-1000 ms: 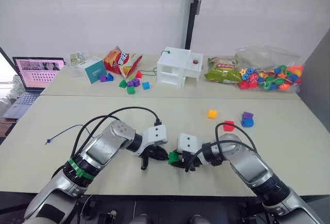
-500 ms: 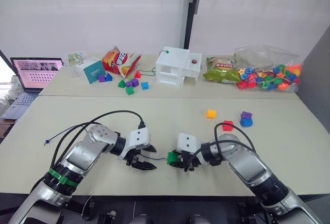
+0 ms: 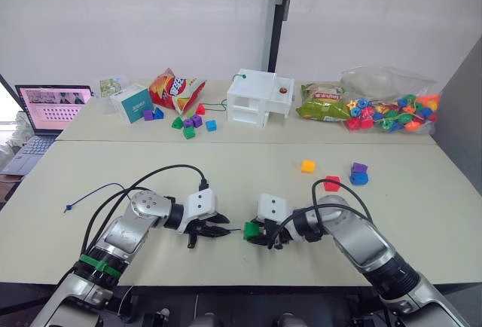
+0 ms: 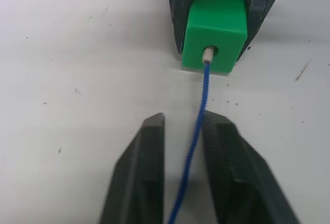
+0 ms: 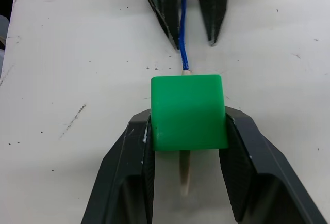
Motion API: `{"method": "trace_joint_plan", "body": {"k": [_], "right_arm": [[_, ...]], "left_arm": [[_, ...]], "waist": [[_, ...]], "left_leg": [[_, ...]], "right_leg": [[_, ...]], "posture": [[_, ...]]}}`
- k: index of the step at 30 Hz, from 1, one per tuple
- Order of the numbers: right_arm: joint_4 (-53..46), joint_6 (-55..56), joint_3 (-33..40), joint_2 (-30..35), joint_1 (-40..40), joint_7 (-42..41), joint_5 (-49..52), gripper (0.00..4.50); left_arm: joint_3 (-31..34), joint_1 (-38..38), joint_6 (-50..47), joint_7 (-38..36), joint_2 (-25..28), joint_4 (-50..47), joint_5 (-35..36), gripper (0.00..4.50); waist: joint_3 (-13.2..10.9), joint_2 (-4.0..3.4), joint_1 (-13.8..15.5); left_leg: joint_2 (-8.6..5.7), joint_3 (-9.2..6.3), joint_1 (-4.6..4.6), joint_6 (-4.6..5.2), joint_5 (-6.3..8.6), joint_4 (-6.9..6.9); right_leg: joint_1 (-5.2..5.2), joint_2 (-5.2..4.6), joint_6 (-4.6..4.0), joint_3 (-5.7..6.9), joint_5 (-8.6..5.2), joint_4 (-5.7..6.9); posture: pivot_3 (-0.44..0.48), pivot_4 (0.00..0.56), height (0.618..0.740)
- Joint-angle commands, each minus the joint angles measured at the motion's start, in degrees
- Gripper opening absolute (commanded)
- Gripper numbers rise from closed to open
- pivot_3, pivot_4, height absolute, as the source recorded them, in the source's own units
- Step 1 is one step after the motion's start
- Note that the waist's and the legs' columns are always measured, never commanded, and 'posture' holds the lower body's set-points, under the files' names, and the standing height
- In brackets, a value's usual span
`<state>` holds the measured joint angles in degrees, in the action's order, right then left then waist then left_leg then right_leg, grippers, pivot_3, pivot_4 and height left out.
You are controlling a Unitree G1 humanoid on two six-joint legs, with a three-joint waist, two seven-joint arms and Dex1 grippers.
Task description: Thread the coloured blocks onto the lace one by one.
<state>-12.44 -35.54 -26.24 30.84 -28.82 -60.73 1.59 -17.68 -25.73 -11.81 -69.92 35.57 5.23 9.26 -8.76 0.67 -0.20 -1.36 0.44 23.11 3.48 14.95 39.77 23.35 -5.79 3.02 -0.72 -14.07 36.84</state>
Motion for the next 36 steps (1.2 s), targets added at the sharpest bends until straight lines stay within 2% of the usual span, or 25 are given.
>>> {"method": "trace_joint_plan", "body": {"k": [1, 14, 20, 23, 25, 31, 32, 34, 36], "right_arm": [[-0.77, -0.53, 0.05, 0.28, 0.13, 0.77, 0.25, 1.19], [-0.38, -0.57, -0.33, -0.17, 0.2, 1.55, -0.26, 1.19], [-0.75, -1.33, -0.29, -0.32, 0.44, 2.29, -0.5, 1.19], [-2.51, -2.75, 1.26, -0.74, 1.23, 3.45, 0.57, 1.19], [-3.5, -3.44, 2.49, -0.97, 1.58, 4.33, 1.16, 2.24], [-7.91, -6.73, 4.93, 0.37, 1.63, 5.05, 3.68, 4.32], [-8.6, -7.1, 5.36, 0.75, 1.72, 5.23, 3.85, 4.5], [-10.46, -8.24, 6.57, 1.71, 2.19, 5.43, 4.56, 4.5], [-13.01, -9.21, 8.2, 3.51, 3.61, 5.35, 5.69, 4.5]], "left_arm": [[-0.19, 0.97, -1.16, -1.72, -0.86, -2.71, 2.01, 0.0], [-1.67, -3.03, -2.8, 1.75, -5.79, -3.05, -1.0, 0.0], [-2.33, -2.27, -6.42, 0.42, -5.06, -5.2, -0.7, 0.0], [-1.53, -2.5, -10.75, -1.73, -3.92, -6.2, 1.59, 0.85], [-0.56, -3.1, -13.62, -3.4, -3.43, -7.14, 4.0, 1.47], [-0.24, -4.34, -14.11, -5.22, -1.11, -8.82, 4.66, 3.5], [-0.43, -4.48, -13.61, -5.28, -0.86, -8.95, 4.48, 3.79], [-0.94, -4.91, -12.55, -4.55, -0.83, -8.92, 3.57, 4.48], [-1.92, -5.42, -10.33, -3.64, -0.83, -8.29, 1.5, 4.48]], "waist": [[0.0, 0.0, -0.01], [0.0, 0.0, 0.14], [0.0, 0.0, 0.32], [0.0, 0.0, 0.23], [0.0, 0.0, 0.13], [-0.01, 0.01, 0.21], [-0.01, 0.01, 0.21], [-0.01, 0.01, 0.27], [-0.01, 0.01, 0.53]], "left_leg": [[0.0, 0.0, 0.0, 0.0, 0.0, 0.0], [-0.02, -0.02, 0.02, 0.0, 0.0, 0.0], [-0.03, -0.05, -0.06, 0.0, 0.0, 0.02], [-0.03, -0.05, -0.06, 0.0, 0.0, 0.01], [-0.03, -0.05, -0.02, 0.0, 0.0, 0.01], [-0.04, -0.05, 0.23, 0.0, 0.0, 0.0], [-0.04, -0.05, 0.23, 0.0, 0.0, -0.01], [-0.05, -0.05, 0.25, 0.0, 0.0, -0.02], [-0.05, -0.05, 0.29, 0.0, 0.0, -0.01]], "right_leg": [[0.0, 0.0, 0.0, 0.0, 0.0, -0.01], [-0.01, -0.01, 0.0, 0.02, 0.0, -0.02], [-0.12, -0.03, 0.0, 0.05, 0.0, -0.03], [-0.11, -0.03, 0.0, 0.04, 0.0, -0.02], [-0.06, -0.02, 0.0, 0.04, 0.0, -0.01], [0.21, -0.03, 0.0, 0.03, 0.0, 0.01], [0.21, -0.03, 0.0, 0.03, 0.0, 0.01], [0.21, -0.04, 0.0, 0.03, 0.0, -0.02], [0.23, -0.05, 0.0, 0.04, 0.0, -0.04]], "posture": [[0.0, 0.15, 0.74], [0.0, 0.15, 0.74], [0.0, 0.15, 0.74], [0.0, 0.15, 0.74], [0.0, 0.15, 0.74], [0.0, 0.15, 0.74], [0.0, 0.15, 0.74], [0.0, 0.15, 0.74], [0.0, 0.15, 0.74]]}}
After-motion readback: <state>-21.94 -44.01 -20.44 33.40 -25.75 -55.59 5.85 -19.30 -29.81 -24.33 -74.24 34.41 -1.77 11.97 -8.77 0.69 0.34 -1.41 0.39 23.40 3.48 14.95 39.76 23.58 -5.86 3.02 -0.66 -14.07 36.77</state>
